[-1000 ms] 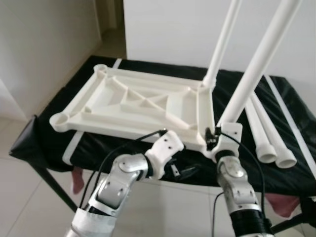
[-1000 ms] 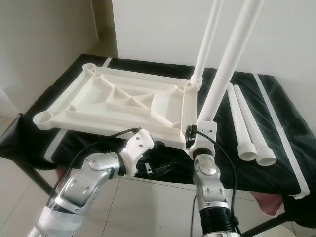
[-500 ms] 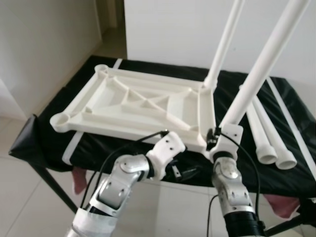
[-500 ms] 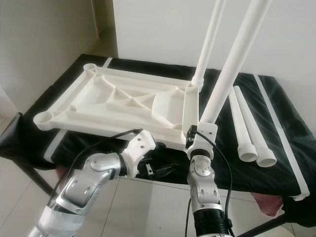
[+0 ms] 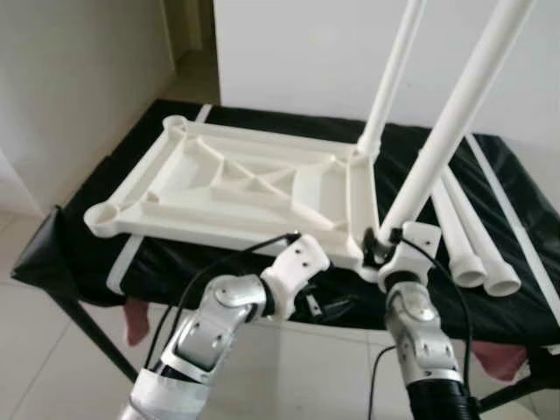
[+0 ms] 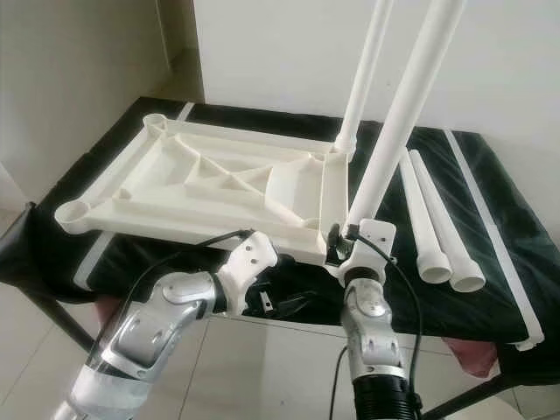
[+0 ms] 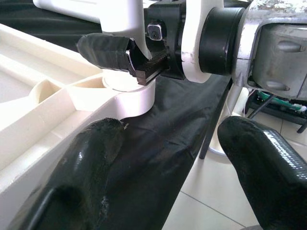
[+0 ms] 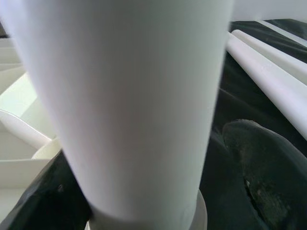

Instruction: Building children table

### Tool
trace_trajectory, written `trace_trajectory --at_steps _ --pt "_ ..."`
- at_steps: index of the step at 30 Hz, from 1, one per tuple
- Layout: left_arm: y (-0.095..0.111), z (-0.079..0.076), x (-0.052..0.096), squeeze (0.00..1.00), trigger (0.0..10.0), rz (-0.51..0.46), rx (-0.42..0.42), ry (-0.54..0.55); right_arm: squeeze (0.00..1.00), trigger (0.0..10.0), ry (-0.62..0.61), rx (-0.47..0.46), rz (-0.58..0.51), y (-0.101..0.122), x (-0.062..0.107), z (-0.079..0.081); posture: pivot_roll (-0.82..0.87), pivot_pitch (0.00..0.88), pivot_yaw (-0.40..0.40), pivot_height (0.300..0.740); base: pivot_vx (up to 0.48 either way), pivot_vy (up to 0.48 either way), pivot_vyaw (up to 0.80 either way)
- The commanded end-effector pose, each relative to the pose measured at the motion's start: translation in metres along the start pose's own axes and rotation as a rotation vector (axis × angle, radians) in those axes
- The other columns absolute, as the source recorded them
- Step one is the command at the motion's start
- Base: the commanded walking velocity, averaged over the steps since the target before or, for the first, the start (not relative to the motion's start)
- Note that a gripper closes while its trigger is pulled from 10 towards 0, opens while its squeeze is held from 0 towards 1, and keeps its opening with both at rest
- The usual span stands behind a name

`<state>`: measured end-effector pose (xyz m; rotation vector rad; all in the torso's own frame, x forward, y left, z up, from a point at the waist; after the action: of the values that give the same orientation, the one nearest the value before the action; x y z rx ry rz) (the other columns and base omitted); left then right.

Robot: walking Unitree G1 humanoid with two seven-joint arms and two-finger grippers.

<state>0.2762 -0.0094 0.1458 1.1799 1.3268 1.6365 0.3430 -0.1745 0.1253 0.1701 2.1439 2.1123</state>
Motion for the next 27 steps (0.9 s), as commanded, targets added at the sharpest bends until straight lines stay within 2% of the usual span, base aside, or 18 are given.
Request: trace_trajectory --at_steps 1,5,6,8,9,10,15,17,19,24,25,26,27 --pt "0.000 0.006 -0.001 0.00 10.0 -0.005 -0.003 0.068 1.00 10.0 0.032 -0.007 -0.012 0.002 0.001 -0.004 0.01 0.000 -0.038 0.740 0.000 0.000 0.00" --pt "0.000 0.006 -0.001 0.00 10.0 -0.005 -0.002 0.069 1.00 10.0 0.082 -0.003 -0.019 0.003 0.001 -0.005 0.01 0.000 -0.037 0.740 0.000 0.000 0.00" --pt "0.000 0.007 -0.001 0.00 10.0 -0.005 -0.003 0.071 0.00 10.0 0.133 0.015 -0.033 0.004 0.001 -0.004 0.00 0.000 -0.034 0.740 0.000 0.000 0.00" --pt "0.000 0.007 -0.001 0.00 10.0 -0.005 -0.003 0.071 0.00 10.0 0.133 0.015 -0.033 0.004 0.001 -0.004 0.00 0.000 -0.034 0.740 0.000 0.000 0.00" --pt "-0.003 0.010 -0.001 0.00 10.0 -0.003 -0.001 0.086 0.00 10.0 0.232 0.055 -0.067 0.005 0.000 -0.004 0.00 0.000 -0.035 0.740 0.000 0.000 0.00" --pt "-0.004 0.011 -0.001 0.00 10.0 -0.002 0.001 0.095 0.00 10.0 0.260 0.070 -0.079 0.005 0.000 -0.004 0.00 0.000 -0.035 0.740 0.000 0.000 0.00" --pt "-0.008 0.015 0.000 0.00 10.0 0.002 0.005 0.116 0.00 10.0 0.359 0.123 -0.077 0.001 -0.001 -0.002 0.00 0.002 -0.025 0.740 0.000 0.000 0.00" --pt "-0.008 0.015 0.000 0.00 10.0 0.002 0.005 0.116 0.00 10.0 0.359 0.123 -0.077 0.001 -0.001 -0.002 0.00 0.002 -0.025 0.740 0.000 0.000 0.00" --pt "-0.009 0.016 0.001 0.00 10.0 -0.001 -0.023 0.120 0.00 10.0 0.441 0.164 -0.069 -0.003 -0.002 0.001 0.01 0.005 -0.024 0.740 0.000 0.000 0.00" --pt "-0.009 0.016 0.001 0.00 10.0 0.004 -0.012 0.120 0.00 10.0 0.503 0.138 -0.060 -0.005 -0.004 0.004 0.01 0.005 -0.024 0.740 0.000 0.000 0.00" --pt "-0.009 0.017 0.001 0.00 10.0 0.004 -0.012 0.120 0.00 6.8 0.521 0.147 -0.059 -0.005 -0.005 0.006 0.01 0.005 -0.022 0.740 0.000 0.000 0.00" --pt "-0.008 0.017 0.001 0.00 10.0 0.005 -0.013 0.118 0.00 2.8 0.535 0.156 -0.052 -0.007 -0.006 0.007 0.01 0.004 -0.021 0.740 0.000 0.000 0.00" --pt "-0.008 0.017 0.001 0.00 10.0 0.005 -0.013 0.118 0.00 2.8 0.535 0.156 -0.052 -0.007 -0.006 0.007 0.01 0.004 -0.021 0.740 0.000 0.000 0.00"
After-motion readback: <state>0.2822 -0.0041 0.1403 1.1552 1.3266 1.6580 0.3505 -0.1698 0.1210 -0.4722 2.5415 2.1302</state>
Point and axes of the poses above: a point about 5 cm out from each wrist's last joint towards the gripper, its own x axis pointing back from the gripper into the wrist, its own y axis along the axis of the wrist's last joint, z = x × y, the point moved 4 cm from there along -x, pointing out of the wrist towards the gripper, and after that the axes turned 5 degrees about x, right-handed, at the moved point
